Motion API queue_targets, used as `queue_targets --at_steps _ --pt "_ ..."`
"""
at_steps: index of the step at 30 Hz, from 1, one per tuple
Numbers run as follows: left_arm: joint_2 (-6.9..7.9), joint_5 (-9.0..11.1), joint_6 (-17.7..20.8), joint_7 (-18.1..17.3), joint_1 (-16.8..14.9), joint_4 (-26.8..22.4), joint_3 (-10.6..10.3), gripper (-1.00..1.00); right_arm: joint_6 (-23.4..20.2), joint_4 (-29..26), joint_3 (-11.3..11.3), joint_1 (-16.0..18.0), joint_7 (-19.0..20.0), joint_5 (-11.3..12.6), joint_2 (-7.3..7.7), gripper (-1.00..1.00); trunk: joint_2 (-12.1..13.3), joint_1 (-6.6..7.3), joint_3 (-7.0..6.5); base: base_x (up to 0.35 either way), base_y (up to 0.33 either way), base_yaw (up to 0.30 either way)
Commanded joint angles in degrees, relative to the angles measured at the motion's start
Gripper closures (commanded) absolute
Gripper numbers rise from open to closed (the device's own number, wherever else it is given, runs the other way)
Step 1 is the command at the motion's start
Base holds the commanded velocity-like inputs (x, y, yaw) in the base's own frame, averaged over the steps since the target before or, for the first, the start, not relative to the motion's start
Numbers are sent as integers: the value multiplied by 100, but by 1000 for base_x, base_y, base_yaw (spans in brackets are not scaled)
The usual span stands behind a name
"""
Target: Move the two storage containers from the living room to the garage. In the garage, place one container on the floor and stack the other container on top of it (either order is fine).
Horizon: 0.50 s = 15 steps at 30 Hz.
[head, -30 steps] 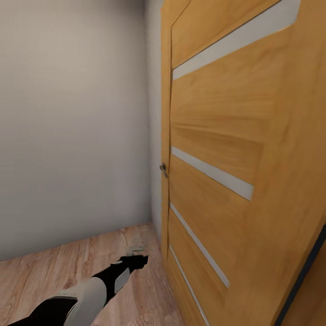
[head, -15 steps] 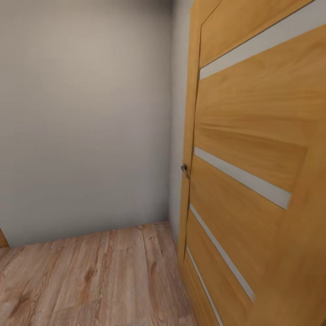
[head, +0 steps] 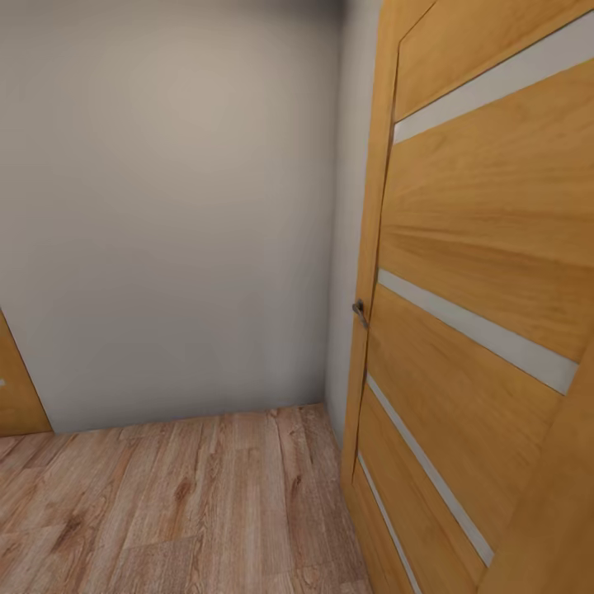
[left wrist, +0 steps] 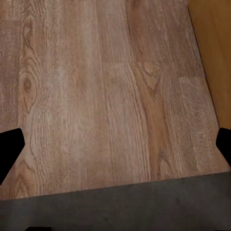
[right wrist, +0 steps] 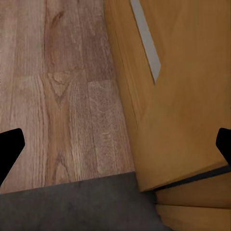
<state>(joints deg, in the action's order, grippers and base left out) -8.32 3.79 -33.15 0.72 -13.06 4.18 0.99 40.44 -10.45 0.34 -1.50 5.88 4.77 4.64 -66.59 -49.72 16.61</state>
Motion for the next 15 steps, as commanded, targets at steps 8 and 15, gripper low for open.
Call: queue_targets --at_steps 8,15 --pt "24 19 -12 36 -6 22 -14 -100 -8 -14 12 -4 52 54 2 -100 -4 -1 6 1 -171 3" --pt "69 25 -15 181 -3 18 -12 -100 -22 -8 37 -6 60 50 2 -100 -4 -1 6 28 -188 67"
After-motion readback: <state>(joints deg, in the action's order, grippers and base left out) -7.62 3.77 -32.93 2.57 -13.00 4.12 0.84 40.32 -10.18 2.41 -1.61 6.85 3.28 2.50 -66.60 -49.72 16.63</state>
